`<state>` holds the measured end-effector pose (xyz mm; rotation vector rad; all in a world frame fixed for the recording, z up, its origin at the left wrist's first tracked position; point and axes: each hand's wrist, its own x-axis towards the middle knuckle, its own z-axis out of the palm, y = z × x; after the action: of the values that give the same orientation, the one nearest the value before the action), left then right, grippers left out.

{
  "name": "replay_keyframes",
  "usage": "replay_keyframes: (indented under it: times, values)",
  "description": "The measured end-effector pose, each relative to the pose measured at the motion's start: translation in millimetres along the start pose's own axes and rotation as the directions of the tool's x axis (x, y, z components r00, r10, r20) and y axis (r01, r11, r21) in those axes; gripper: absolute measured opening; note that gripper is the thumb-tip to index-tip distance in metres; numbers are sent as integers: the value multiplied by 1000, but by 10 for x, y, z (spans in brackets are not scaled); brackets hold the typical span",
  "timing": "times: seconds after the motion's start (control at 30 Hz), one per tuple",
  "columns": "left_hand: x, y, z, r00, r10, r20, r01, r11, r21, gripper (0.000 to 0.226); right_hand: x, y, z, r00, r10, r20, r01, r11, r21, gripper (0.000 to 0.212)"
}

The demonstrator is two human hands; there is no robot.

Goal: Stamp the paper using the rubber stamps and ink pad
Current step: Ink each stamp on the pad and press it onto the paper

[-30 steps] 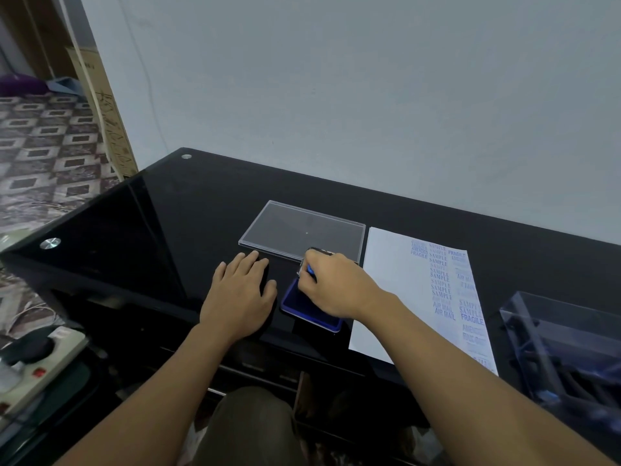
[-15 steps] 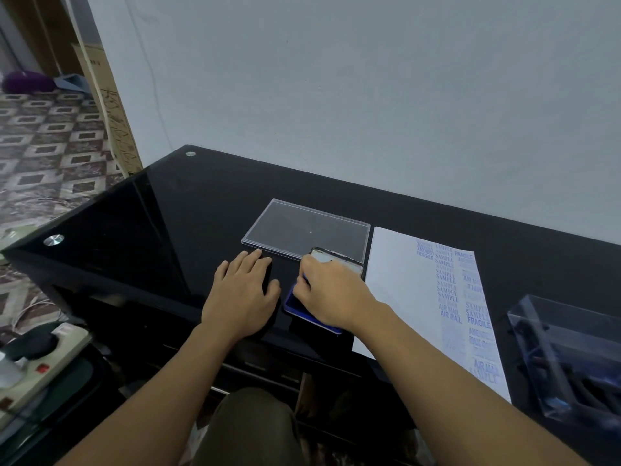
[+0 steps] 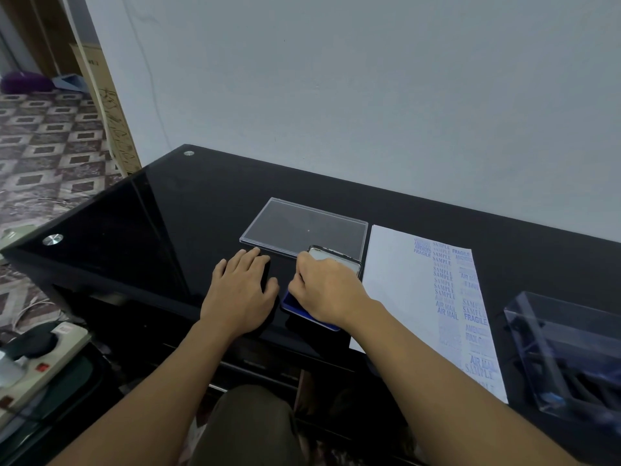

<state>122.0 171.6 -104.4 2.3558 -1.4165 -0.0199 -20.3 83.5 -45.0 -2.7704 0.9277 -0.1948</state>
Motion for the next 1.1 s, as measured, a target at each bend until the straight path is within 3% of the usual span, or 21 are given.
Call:
replay_keyframes:
  times: [1.1]
  values:
    - [22,-8,30,1000,12,-2,-12,1000,16,51,-35,-10,27,999,19,-41,-18,999,30,17]
